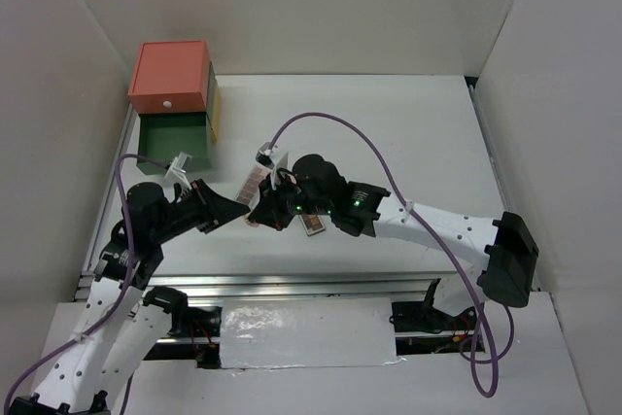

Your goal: Organize the makeup

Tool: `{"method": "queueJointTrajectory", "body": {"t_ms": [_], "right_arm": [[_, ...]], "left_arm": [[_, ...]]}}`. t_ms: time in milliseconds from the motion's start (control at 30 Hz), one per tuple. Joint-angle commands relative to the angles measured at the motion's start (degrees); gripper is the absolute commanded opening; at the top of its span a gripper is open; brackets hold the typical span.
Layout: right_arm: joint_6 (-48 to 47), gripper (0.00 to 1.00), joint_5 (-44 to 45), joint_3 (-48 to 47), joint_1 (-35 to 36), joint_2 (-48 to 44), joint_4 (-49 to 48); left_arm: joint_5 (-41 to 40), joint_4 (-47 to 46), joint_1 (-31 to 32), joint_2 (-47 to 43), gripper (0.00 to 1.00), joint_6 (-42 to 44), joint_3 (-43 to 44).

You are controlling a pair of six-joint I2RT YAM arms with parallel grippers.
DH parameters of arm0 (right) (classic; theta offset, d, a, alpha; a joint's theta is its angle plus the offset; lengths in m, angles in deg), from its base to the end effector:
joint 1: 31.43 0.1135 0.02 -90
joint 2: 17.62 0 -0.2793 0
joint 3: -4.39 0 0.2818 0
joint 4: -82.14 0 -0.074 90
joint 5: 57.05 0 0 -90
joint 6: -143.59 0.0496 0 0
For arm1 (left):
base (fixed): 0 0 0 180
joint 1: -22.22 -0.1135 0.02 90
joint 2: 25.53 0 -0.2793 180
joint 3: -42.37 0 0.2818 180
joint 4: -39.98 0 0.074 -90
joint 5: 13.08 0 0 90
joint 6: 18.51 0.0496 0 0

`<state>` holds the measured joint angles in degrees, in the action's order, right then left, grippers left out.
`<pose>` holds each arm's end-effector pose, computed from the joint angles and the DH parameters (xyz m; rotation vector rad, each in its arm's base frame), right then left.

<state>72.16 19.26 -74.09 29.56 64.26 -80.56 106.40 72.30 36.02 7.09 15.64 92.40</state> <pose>0.1722 0.3347 0.3301 -0.9198 1.8897 1.1194 0.1562 -0.0635 0.3182 -0.3347 1.9804 -1.2892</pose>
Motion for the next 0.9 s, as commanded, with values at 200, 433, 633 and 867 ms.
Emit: {"method": "queueJointTrajectory", "body": {"t_ms": [200, 433, 633, 867], "right_arm": [[0.3, 0.35, -0.7, -3.1, 0.4, -0.8, -4.0], [0.6, 1.0, 0.2, 0.2, 0.4, -5.0, -4.4], [1.9, 1.0, 11.4, 4.8, 0.4, -10.3, -1.9], [2.9, 1.0, 15.1, 8.3, 0.4, -15.8, 2.5]], "left_arm": [[-2.9, -0.7, -0.2, 0.3, 0.0, 1.0, 1.0], [-11.1, 0.5, -0.2, 0.7, 0.0, 1.8, 2.6], [-29.6, 2.8, -0.2, 7.3, 0.0, 2.6, 7.6], [-52.3, 1.9, -4.8, 20.4, 0.0, 2.9, 20.3]]}}
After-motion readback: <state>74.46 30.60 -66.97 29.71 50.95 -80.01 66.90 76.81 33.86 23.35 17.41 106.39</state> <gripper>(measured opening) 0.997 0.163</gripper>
